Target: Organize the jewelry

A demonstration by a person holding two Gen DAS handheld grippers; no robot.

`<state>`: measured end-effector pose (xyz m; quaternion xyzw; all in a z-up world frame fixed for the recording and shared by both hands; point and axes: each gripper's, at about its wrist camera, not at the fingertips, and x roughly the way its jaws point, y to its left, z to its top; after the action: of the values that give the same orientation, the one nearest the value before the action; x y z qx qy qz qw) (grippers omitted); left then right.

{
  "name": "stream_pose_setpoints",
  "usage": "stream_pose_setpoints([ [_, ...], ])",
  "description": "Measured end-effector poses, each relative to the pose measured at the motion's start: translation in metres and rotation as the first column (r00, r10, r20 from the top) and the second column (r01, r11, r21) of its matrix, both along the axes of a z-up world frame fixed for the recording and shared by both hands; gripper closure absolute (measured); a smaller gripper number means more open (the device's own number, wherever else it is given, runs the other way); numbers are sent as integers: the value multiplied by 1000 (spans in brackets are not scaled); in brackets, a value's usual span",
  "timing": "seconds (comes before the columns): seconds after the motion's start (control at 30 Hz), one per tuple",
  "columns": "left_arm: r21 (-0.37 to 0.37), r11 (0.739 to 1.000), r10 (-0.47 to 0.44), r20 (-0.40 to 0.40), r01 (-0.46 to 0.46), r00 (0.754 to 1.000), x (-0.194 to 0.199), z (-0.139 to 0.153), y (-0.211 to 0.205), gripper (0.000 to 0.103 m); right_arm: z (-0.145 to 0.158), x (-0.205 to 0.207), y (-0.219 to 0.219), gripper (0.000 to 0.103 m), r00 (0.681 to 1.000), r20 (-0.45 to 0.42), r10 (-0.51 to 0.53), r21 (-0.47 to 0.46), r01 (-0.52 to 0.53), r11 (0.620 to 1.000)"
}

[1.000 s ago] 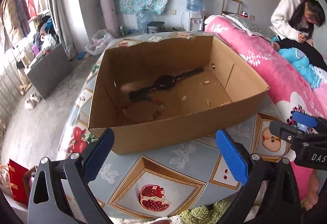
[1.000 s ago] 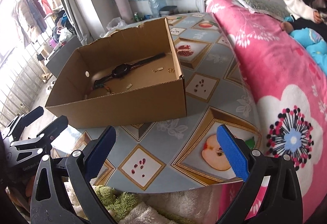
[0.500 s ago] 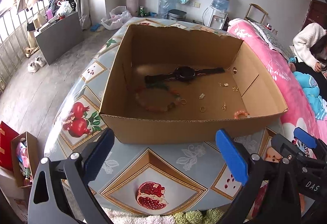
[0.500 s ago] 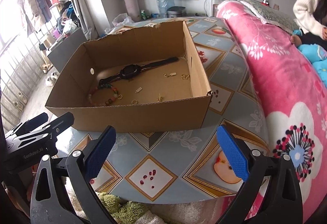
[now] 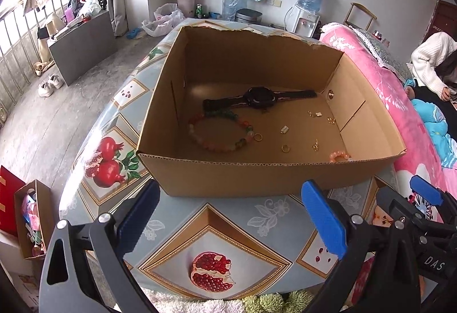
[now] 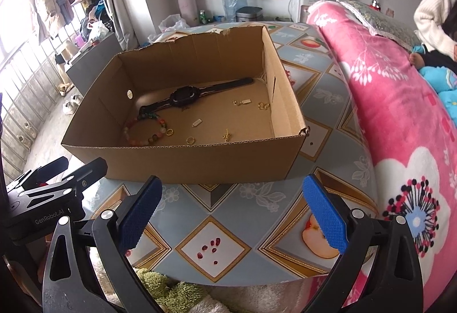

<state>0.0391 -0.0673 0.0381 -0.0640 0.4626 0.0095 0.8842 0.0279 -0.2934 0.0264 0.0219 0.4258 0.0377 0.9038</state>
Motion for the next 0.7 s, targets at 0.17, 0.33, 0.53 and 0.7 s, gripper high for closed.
stream_pose_setpoints([
  [0.17, 1, 1000, -2, -4, 2, 1000, 1, -2, -1, 6, -1, 1, 0, 8, 1000, -4, 2, -2, -2, 1000],
  [0.33, -1, 1000, -3, -8, 3, 1000, 1, -3, -2, 6, -3, 3, 1, 8, 1000, -10, 6, -3, -6, 1000],
  [0.53, -3, 1000, -5, -15, 5, 1000, 1, -5, -2, 6, -3, 2, 2, 8, 1000, -13, 9, -6, -9, 1000],
  [0.7, -2, 1000, -5, -19, 5, 1000, 1, -6, -3, 6, -4, 2, 2, 8, 1000, -16, 8, -6, -8, 1000],
])
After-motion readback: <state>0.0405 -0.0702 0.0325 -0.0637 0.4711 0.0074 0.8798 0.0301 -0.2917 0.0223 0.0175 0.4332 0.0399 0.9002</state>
